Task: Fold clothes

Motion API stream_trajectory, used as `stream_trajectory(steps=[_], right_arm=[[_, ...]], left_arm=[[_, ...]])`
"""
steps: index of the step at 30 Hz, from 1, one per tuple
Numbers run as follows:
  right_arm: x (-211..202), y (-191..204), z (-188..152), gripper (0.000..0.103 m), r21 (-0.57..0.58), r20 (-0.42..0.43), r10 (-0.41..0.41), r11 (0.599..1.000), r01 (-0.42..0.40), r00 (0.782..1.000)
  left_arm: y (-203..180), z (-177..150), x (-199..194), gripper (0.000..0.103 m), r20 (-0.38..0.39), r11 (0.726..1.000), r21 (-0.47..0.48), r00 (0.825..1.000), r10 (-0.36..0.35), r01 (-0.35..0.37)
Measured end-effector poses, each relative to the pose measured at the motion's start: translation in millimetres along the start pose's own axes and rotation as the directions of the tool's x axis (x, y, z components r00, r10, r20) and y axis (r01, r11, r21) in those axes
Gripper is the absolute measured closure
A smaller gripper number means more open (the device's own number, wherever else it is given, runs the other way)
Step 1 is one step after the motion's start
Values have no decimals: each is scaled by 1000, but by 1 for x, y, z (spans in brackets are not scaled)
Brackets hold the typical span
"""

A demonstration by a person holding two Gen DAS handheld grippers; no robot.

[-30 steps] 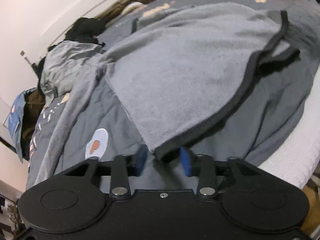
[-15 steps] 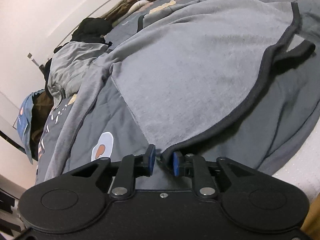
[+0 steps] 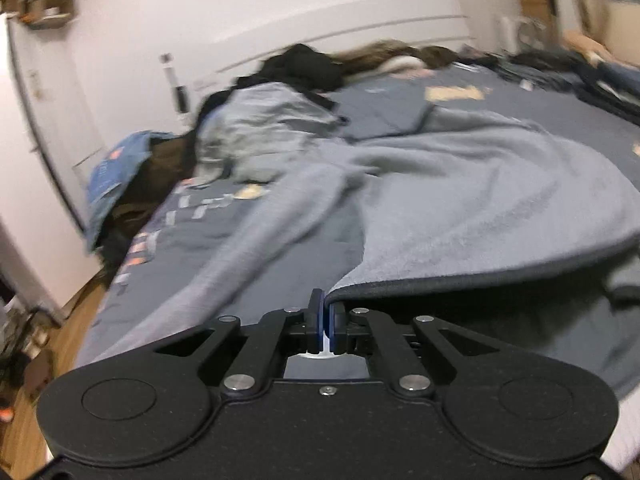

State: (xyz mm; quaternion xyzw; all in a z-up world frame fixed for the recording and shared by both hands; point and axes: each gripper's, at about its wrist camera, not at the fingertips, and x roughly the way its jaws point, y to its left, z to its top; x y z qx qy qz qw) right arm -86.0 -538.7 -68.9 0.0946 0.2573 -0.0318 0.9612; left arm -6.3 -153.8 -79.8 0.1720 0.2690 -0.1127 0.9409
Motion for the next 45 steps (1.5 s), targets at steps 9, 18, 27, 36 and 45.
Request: stream_trajectory(steps=[9,18,27,36,45], right_arm=[[14,21,-20,12,-224,-124,-108,971,78,986],[44,25,-40,12,-419,-220,-242,898,133,945],[64,22,-53,26,-502,-247,-217,862,67,944],[27,2,-13,88,-230,-87,-27,973,6,996],[-14,-21,12,88,26,42,111,993,-112,993]], left_arm=[[-7,-3,12,100,-72,1000,19,997,0,1],[-3,-4,19,100,-110,1000,-14,994,8,-10],[-2,-3,25,100,-145,999,-29,989,17,-22],[-2,-3,29,99,-178,999,-40,984,21,-28],[-19,-13,36,94,-249,999,42,969,-1,12]])
